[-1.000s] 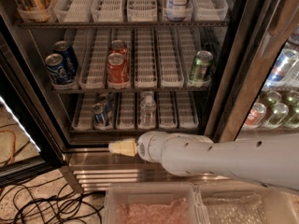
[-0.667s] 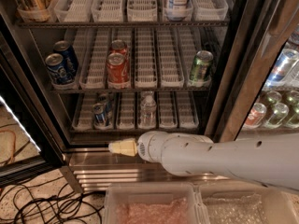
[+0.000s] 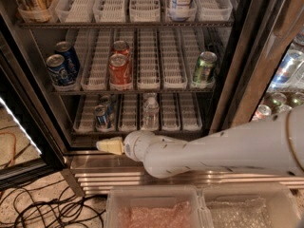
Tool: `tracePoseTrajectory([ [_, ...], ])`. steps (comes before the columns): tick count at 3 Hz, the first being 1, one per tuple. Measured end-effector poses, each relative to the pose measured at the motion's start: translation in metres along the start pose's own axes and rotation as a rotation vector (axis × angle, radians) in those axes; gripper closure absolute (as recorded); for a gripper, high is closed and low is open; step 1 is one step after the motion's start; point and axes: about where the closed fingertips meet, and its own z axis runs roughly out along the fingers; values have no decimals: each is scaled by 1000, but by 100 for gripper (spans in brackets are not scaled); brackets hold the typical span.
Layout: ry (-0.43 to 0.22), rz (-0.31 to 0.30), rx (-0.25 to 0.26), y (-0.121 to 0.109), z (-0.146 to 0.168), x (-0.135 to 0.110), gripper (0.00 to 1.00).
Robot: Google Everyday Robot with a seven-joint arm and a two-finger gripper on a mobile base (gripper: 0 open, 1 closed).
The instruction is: Pick redbull can from bottom shelf of fridge
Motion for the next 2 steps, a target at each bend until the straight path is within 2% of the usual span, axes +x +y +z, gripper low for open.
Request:
tracePoseTrajectory([
  [1, -47, -35, -15, 23, 36, -13, 0],
  [2, -47, -35, -15, 23, 36, -13, 0],
])
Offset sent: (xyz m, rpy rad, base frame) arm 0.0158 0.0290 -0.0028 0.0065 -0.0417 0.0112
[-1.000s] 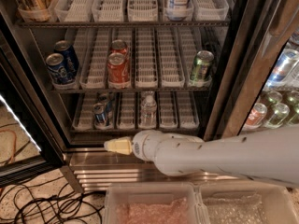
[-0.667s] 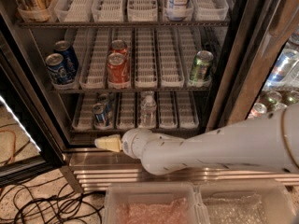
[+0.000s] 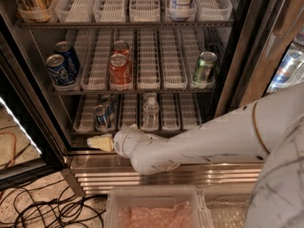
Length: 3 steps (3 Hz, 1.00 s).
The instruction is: Pick redbull can from bottom shelf of fridge
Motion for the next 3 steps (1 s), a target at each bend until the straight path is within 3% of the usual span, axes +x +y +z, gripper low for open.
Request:
tracePoseTrajectory([
  [3, -124, -116, 77, -10, 76, -4, 0],
])
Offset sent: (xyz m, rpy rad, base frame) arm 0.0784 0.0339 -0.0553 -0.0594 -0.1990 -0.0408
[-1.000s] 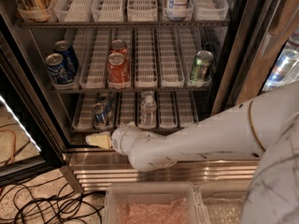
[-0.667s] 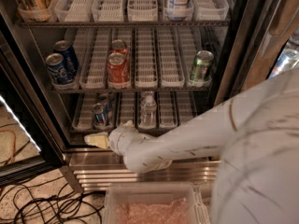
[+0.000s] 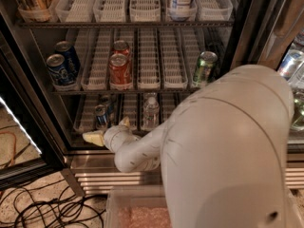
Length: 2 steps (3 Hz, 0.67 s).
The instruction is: Pick redbull can from bottom shelf of fridge
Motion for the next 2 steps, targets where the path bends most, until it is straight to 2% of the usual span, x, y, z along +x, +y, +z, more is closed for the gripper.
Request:
tracePoseTrajectory([
  [2, -60, -23, 37, -2, 33, -11, 12],
])
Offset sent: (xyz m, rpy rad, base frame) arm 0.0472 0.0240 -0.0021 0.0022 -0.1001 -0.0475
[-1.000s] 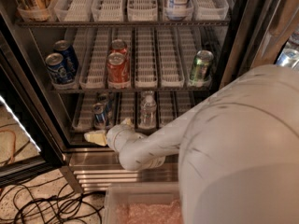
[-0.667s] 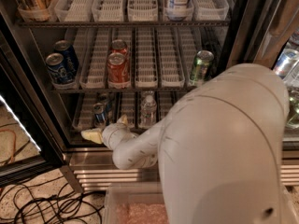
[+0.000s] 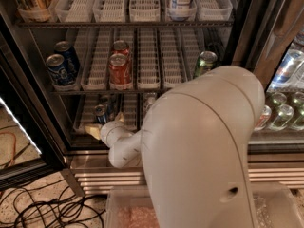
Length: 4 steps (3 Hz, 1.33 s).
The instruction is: Pick redbull can from bottom shelf of fridge
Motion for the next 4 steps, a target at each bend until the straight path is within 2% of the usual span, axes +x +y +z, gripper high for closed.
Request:
tracePoseTrajectory([
  [2, -23, -5, 49, -13, 18, -6, 17],
  [4, -32, -9, 74, -21, 38, -10, 19],
])
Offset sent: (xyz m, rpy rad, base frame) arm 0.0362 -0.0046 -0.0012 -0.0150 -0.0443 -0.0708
